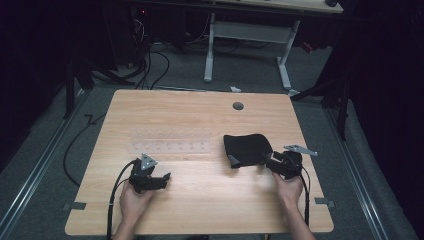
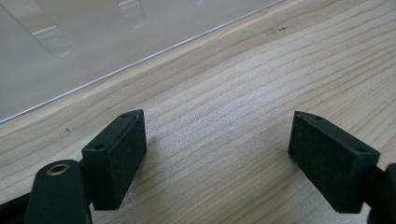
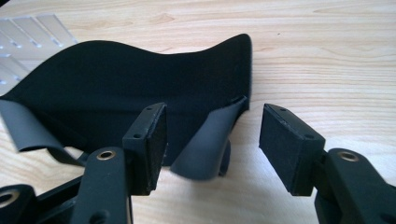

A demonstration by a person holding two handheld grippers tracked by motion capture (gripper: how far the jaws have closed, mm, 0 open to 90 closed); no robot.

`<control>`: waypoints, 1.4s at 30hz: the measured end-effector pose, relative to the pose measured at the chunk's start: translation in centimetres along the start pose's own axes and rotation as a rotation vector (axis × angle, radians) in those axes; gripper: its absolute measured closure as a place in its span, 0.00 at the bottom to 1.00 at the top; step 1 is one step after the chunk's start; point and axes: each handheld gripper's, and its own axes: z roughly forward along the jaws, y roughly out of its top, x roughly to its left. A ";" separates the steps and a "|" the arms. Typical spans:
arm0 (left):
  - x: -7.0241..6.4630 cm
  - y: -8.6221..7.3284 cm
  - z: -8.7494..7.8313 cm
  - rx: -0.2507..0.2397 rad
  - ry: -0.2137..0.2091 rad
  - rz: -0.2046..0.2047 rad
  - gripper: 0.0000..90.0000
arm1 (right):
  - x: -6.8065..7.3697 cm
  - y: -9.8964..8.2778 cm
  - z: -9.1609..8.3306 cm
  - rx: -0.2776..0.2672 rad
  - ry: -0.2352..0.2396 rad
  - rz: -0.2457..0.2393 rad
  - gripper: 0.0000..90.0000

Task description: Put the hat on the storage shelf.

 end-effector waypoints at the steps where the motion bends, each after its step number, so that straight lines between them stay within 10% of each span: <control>1: 0.0 0.0 0.0 0.001 0.001 0.000 0.22 | 0.0 0.0 0.4 0.001 0.002 -0.001 0.47; 26: 0.0 0.0 0.0 0.000 -0.001 -0.001 0.22 | -0.7 -0.7 2.3 -0.027 0.130 0.059 0.91; 42: 0.0 0.0 0.0 -0.002 -0.001 -0.001 0.22 | -1.4 0.0 0.9 -0.044 0.172 0.067 0.94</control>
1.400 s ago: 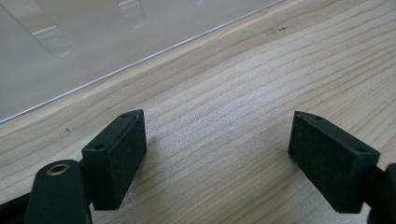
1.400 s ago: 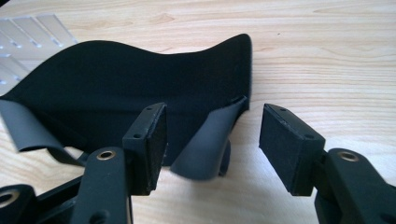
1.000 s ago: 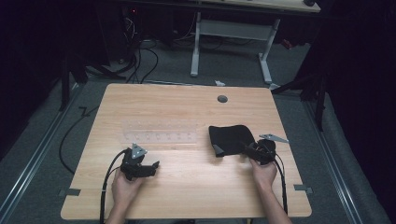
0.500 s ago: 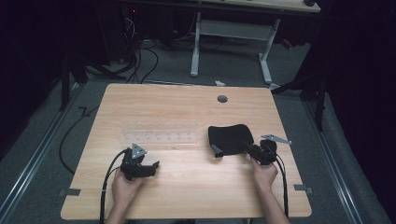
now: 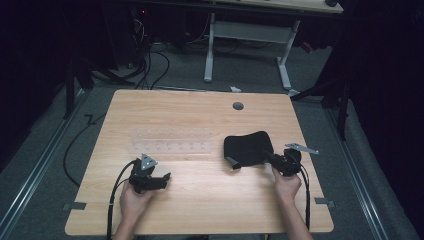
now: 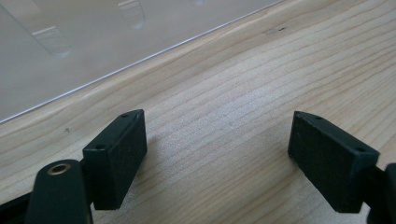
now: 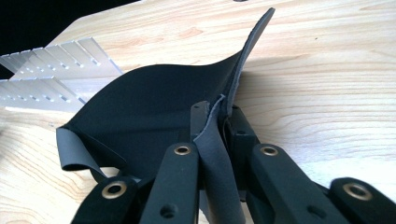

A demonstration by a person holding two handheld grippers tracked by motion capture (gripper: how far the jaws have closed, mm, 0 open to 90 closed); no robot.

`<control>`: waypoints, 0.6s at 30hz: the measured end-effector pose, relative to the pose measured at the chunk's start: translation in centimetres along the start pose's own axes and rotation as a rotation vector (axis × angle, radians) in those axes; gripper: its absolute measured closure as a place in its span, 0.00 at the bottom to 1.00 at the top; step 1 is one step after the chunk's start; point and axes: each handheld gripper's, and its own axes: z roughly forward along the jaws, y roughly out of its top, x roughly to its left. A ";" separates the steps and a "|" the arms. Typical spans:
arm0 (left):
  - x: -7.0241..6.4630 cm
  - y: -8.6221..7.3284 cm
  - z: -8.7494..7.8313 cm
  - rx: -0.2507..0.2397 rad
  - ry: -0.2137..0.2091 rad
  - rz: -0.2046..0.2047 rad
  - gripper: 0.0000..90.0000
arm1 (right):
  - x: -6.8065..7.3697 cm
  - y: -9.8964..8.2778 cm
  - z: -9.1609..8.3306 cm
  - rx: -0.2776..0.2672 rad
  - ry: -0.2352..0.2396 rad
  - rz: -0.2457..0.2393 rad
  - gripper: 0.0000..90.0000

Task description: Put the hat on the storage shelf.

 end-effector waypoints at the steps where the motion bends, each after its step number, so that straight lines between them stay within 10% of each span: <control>1: 0.0 0.0 0.0 0.000 0.000 0.000 0.22 | -0.1 0.1 -0.2 0.000 -0.001 -0.013 0.94; 18: -0.1 0.0 0.1 -0.008 0.017 -0.009 0.22 | -0.2 -0.1 -3.5 0.015 0.024 -0.054 0.95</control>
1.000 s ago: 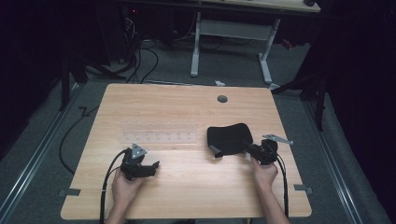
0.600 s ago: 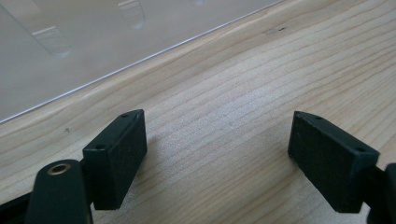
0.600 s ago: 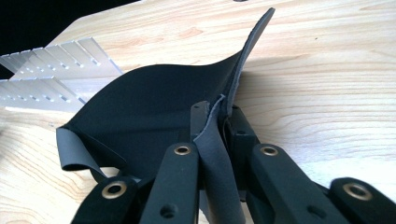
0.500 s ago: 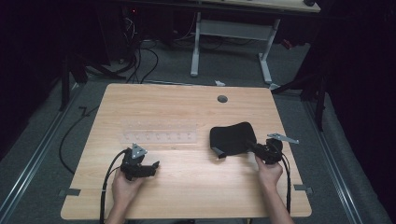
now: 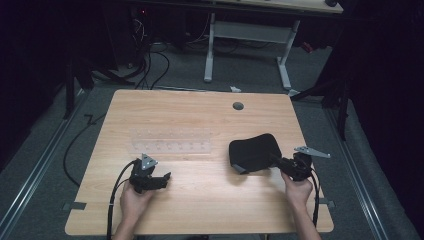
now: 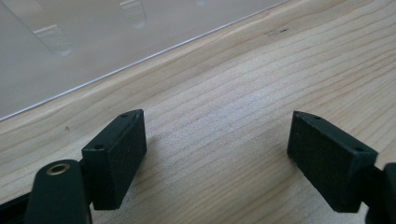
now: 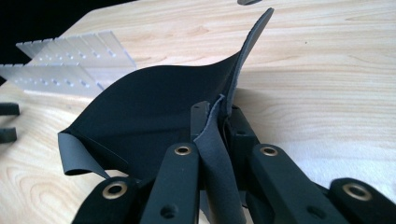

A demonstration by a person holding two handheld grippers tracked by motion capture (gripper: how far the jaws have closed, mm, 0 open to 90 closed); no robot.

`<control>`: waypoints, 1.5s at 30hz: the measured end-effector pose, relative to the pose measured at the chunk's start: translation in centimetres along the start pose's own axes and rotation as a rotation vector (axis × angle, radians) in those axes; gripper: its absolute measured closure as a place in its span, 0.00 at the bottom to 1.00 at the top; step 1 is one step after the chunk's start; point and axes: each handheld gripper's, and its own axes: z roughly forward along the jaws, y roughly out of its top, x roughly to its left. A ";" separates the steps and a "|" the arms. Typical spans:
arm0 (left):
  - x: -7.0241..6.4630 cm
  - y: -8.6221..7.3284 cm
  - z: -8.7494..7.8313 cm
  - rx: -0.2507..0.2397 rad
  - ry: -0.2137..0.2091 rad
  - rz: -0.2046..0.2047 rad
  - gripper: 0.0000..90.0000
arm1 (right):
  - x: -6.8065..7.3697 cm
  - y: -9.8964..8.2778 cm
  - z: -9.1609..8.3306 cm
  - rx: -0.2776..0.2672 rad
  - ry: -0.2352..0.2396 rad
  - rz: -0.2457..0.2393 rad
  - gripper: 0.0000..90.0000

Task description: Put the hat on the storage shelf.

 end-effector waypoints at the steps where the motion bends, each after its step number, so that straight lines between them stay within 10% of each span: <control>1: 0.0 0.0 0.0 -0.002 0.001 -0.001 0.22 | 0.0 -0.2 -0.4 0.004 0.002 0.002 0.95; 24: -0.4 0.0 -0.6 0.002 -0.023 0.016 0.23 | 2.4 -1.7 -3.0 0.008 0.057 0.029 0.94; 29: -1.2 0.8 -1.9 -0.030 -0.094 -0.006 0.24 | 3.2 -1.7 -2.9 0.020 0.068 0.022 0.94; 45: -7.2 1.2 -4.4 -0.030 -0.278 0.121 0.19 | 5.7 -1.1 -2.2 0.034 0.122 0.005 0.94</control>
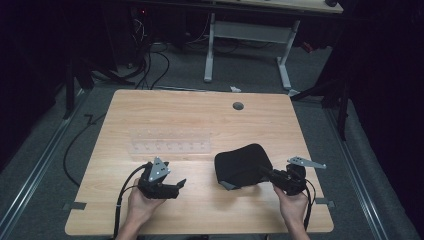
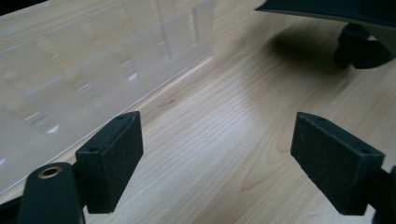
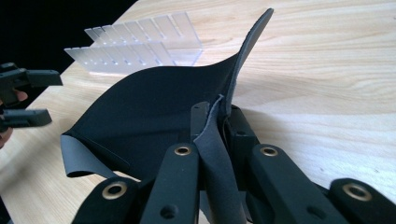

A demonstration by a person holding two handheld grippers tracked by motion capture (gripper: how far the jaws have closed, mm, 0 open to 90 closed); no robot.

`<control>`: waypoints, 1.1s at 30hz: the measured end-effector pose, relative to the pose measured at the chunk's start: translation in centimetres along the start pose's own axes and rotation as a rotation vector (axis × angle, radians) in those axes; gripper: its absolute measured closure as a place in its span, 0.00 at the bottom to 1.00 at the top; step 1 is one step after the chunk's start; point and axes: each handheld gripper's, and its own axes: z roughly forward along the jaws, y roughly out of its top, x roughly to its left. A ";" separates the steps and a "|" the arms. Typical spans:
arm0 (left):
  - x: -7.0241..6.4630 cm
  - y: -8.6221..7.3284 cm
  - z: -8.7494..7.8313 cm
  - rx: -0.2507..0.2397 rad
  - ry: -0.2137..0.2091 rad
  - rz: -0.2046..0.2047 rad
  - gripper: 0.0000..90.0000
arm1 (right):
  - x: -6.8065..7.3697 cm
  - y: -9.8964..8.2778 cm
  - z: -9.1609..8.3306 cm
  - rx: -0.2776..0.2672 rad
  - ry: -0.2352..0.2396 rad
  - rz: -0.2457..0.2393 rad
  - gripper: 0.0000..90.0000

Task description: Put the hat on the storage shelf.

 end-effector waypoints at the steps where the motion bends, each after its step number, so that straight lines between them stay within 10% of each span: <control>1: -0.3 0.0 0.1 0.011 -0.009 0.004 0.19 | 0.2 0.1 0.0 0.000 0.003 -0.002 0.94; 14: -2.8 0.4 0.3 0.008 -0.120 0.013 0.17 | 2.6 1.4 1.3 0.041 0.051 -0.034 0.94; 33: -4.1 0.3 0.7 0.017 -0.177 0.058 0.18 | 3.9 1.7 2.2 0.084 0.068 -0.040 0.94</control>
